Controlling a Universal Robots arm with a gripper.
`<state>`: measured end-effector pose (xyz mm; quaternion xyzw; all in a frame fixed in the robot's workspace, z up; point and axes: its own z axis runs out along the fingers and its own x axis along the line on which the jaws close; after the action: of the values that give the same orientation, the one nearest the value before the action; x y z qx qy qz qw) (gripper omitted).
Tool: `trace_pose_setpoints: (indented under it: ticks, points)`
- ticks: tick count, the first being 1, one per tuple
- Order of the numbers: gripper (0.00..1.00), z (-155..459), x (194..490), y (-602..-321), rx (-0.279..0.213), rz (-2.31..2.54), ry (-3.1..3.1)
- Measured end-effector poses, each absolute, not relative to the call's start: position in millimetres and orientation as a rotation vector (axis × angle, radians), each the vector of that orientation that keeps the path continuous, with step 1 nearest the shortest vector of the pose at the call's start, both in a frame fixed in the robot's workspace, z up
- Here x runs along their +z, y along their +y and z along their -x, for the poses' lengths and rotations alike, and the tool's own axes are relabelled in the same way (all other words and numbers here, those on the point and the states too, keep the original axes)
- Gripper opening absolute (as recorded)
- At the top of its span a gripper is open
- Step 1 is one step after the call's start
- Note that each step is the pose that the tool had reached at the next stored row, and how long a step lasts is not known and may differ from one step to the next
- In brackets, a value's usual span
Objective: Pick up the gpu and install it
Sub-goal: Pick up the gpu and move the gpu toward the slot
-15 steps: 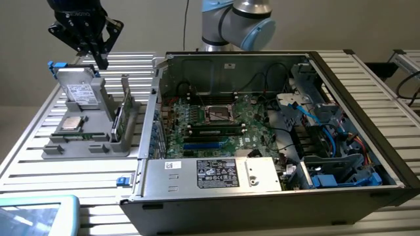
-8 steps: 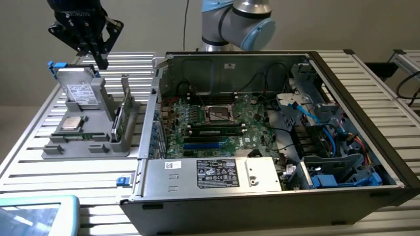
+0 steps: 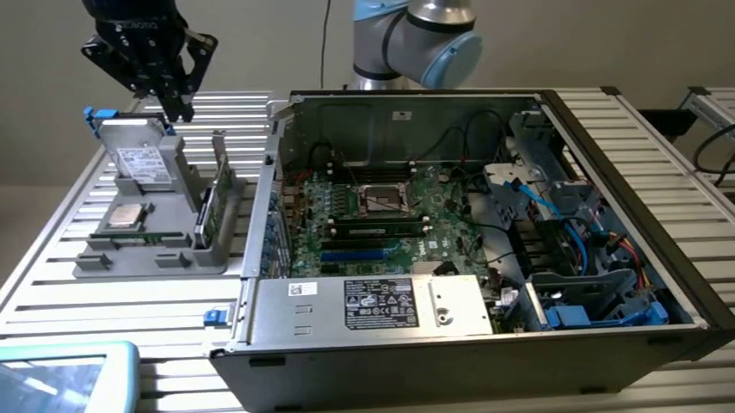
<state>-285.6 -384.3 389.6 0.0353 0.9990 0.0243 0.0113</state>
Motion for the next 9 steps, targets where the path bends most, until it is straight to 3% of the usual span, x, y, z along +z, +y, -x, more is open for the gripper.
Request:
trace_pose_setpoints:
  ticks: [6, 9]
  points:
    - [0.48, 285.6, 387.1, -384.3, 0.076, -0.110, 3.116]
    - [0.48, 286.0, 382.0, -384.1, 0.076, -0.111, 3.116]
